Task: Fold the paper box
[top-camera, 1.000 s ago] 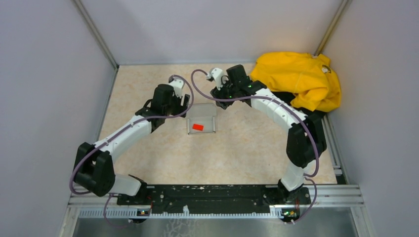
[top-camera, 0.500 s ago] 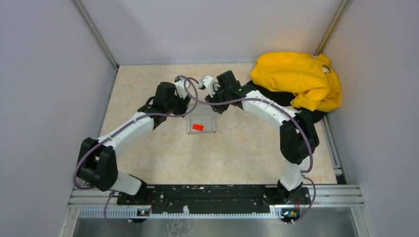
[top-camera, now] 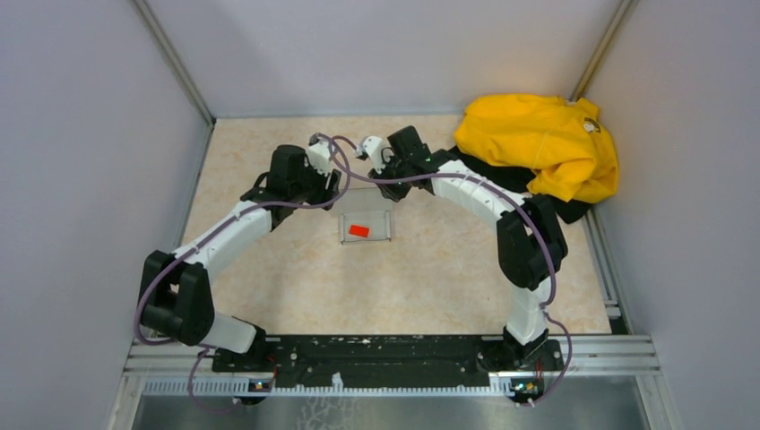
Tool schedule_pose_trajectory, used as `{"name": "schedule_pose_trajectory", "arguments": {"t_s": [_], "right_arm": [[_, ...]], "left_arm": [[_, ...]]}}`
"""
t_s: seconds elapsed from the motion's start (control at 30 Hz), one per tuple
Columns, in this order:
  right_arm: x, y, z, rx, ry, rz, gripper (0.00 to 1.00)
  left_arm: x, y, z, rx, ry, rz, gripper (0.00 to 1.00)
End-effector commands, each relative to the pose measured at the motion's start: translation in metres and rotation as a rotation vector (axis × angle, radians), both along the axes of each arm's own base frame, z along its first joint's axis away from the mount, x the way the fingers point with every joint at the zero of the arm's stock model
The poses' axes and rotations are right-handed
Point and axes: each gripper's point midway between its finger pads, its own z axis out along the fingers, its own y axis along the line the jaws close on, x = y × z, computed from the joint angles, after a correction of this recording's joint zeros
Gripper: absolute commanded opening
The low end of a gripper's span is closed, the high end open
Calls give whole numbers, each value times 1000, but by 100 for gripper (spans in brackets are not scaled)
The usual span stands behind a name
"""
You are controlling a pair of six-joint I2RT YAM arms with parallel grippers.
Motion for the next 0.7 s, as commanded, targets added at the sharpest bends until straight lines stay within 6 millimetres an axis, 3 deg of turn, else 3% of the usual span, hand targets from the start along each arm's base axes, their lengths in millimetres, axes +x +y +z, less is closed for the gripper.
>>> {"name": "schedule_pose_trajectory", "arguments": {"t_s": [0.0, 0.23, 0.67], "right_arm": [[8, 15, 19, 73, -30, 16, 24], [9, 12, 25, 155, -16, 3, 26], [11, 5, 16, 170, 6, -7, 25]], "left_arm": [[1, -6, 26, -91, -69, -55, 70], [-2, -7, 26, -113, -72, -73, 73], [-1, 2, 12, -109, -35, -71, 72]]}}
